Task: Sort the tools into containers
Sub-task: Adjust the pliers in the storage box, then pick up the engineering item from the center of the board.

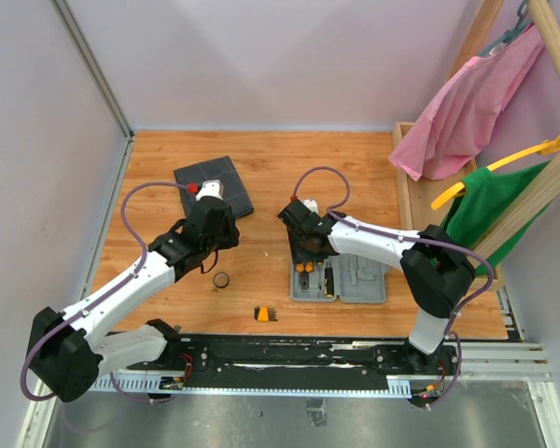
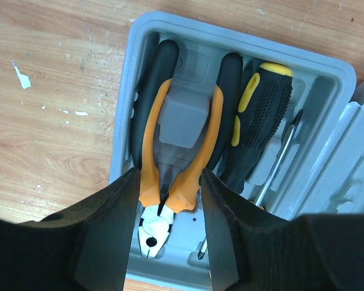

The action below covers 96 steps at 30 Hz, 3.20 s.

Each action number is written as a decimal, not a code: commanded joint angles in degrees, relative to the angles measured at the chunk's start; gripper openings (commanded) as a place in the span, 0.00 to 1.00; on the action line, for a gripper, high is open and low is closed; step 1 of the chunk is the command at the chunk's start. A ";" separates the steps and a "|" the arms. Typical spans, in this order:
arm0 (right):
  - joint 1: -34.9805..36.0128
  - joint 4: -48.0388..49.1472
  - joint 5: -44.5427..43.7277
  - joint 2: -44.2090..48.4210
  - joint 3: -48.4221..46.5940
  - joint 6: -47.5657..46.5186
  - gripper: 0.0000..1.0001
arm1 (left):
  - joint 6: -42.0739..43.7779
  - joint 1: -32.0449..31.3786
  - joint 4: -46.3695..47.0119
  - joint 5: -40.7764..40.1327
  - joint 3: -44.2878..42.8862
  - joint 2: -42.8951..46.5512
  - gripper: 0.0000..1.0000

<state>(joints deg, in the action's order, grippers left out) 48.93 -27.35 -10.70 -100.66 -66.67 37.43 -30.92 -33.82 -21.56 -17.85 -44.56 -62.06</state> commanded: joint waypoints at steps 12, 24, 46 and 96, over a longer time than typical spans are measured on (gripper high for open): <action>1.08 -4.54 -0.53 -5.95 1.54 0.15 0.41 | -0.66 0.47 0.46 0.49 -0.07 -0.27 0.36; 1.44 -3.08 0.40 -9.52 7.70 -0.18 0.40 | -3.73 0.48 -1.03 -0.96 1.80 -0.95 0.36; 0.94 -0.90 3.50 -0.29 -0.73 -8.66 0.44 | -5.88 1.11 -3.17 -4.22 2.55 -0.52 0.44; 0.96 11.09 11.23 27.55 23.22 -13.62 0.68 | 4.53 20.79 14.58 -4.07 1.72 -27.74 0.80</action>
<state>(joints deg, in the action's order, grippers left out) 49.60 -16.56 0.03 -72.38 -44.05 24.95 -27.97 -14.37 -8.45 -23.18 -41.47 -88.05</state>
